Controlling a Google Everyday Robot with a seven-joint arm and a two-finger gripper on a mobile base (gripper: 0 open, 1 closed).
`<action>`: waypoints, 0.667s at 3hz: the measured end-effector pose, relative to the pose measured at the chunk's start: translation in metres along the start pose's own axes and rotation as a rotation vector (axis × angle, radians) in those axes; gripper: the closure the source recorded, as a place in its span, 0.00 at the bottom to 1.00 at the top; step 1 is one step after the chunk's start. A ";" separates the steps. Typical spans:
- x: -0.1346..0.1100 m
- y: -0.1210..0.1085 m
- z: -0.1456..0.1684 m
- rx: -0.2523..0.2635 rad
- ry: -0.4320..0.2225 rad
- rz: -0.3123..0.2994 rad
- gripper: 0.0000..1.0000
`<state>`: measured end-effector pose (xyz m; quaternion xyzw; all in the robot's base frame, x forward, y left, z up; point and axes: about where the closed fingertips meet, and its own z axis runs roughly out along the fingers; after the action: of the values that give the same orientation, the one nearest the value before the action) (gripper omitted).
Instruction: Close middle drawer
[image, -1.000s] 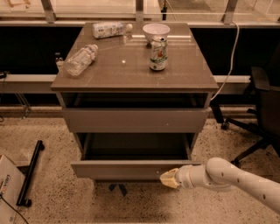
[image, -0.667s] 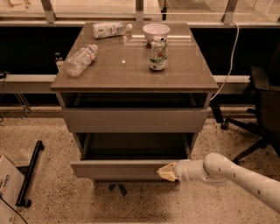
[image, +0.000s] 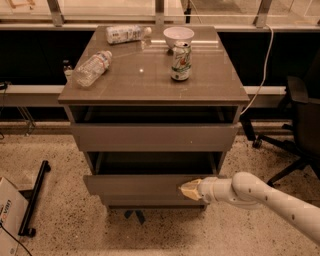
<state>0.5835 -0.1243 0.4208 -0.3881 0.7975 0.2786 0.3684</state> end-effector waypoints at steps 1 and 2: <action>-0.008 -0.009 0.002 0.026 -0.029 -0.008 0.36; -0.018 -0.015 0.000 0.048 -0.048 -0.022 0.13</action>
Offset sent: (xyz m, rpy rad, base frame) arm 0.0319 -0.0073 0.0226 0.0083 -0.1011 -0.0573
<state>0.6041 -0.1250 0.4324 -0.3810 0.7907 0.2645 0.3997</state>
